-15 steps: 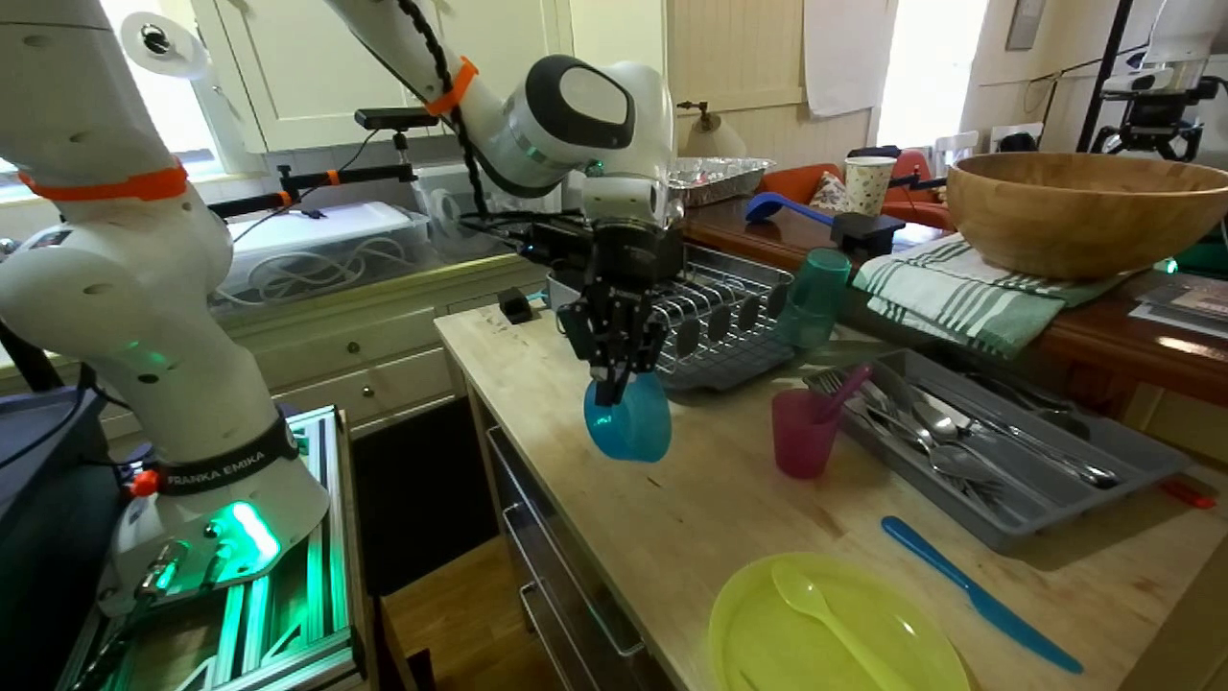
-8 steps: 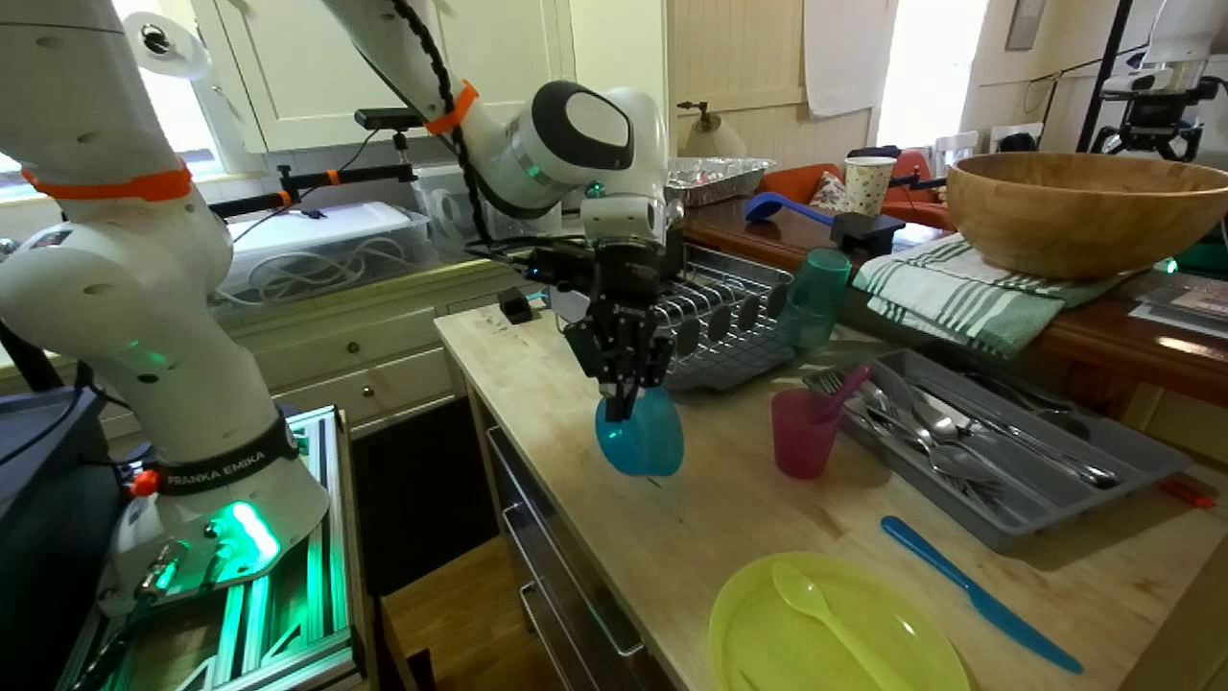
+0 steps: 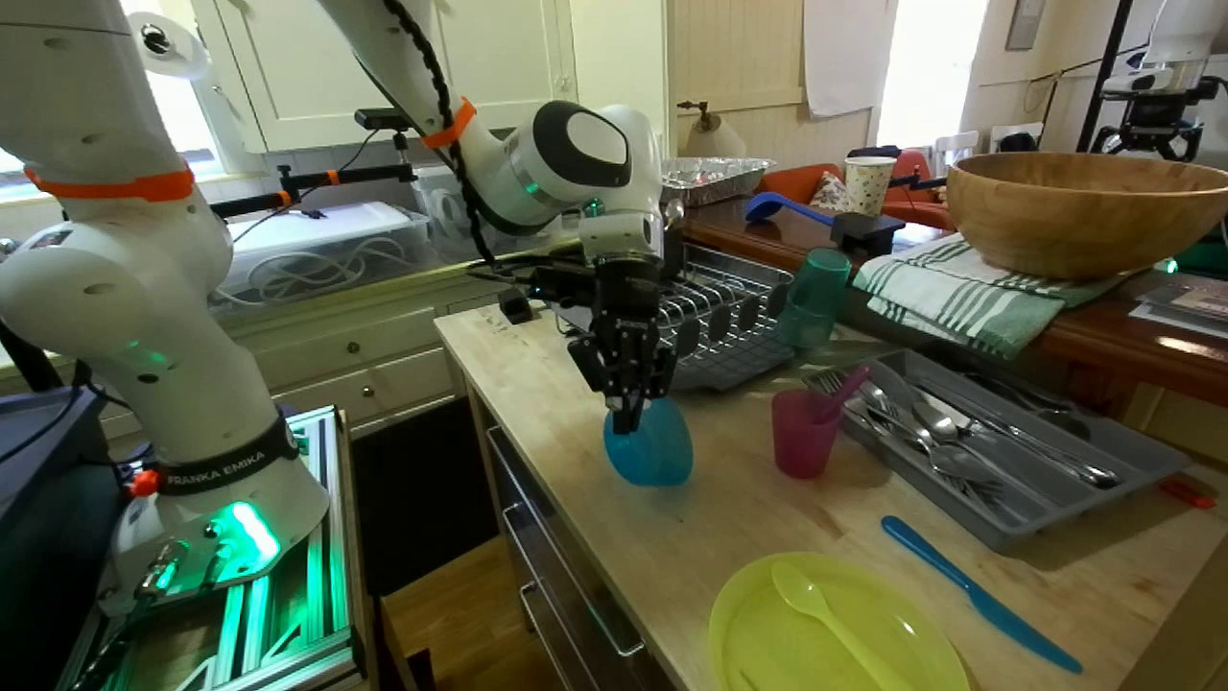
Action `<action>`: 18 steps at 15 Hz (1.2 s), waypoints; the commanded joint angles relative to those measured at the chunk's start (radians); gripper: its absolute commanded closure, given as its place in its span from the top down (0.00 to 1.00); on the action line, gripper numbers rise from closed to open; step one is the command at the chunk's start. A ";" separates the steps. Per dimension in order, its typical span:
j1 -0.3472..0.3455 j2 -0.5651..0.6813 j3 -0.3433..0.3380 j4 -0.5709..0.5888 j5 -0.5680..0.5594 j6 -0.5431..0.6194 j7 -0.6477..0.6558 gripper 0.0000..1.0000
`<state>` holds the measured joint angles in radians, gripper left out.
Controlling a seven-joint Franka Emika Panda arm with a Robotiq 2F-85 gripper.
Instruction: Turn the blue bowl upside down, then place the blue spoon inside
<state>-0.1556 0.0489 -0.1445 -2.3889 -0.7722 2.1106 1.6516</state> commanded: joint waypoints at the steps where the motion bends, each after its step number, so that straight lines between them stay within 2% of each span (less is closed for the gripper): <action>1: 0.004 0.015 -0.009 -0.023 -0.027 0.051 0.047 0.02; 18: 0.009 0.068 -0.014 -0.014 -0.053 0.066 0.098 0.02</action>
<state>-0.1556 0.0907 -0.1517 -2.3933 -0.7955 2.1321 1.7095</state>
